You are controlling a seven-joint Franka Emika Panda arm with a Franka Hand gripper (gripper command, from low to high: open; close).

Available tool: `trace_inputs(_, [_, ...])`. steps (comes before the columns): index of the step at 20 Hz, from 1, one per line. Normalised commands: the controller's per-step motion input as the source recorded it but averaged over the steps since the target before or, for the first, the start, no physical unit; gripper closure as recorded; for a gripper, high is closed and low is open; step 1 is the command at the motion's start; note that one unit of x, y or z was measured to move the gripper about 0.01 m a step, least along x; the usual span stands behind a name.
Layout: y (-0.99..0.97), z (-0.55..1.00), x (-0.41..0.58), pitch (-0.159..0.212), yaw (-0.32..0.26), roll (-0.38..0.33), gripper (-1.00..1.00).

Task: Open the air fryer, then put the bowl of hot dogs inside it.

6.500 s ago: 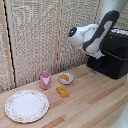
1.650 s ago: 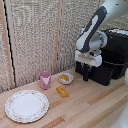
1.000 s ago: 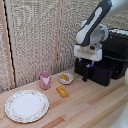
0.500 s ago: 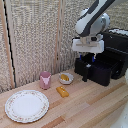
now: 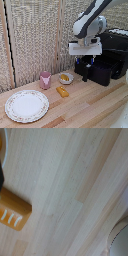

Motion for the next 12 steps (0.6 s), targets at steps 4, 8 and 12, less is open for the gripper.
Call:
trace_inputs(4, [0.0,-0.27,0.256,-0.003,0.12,0.153,-1.0])
trace_inputs(8, [0.04,-0.38,0.267,-0.055,0.042,0.088,-1.0])
trace_inputs(12, [0.18,-0.34,0.16,-0.063,-0.033,0.032,-1.0])
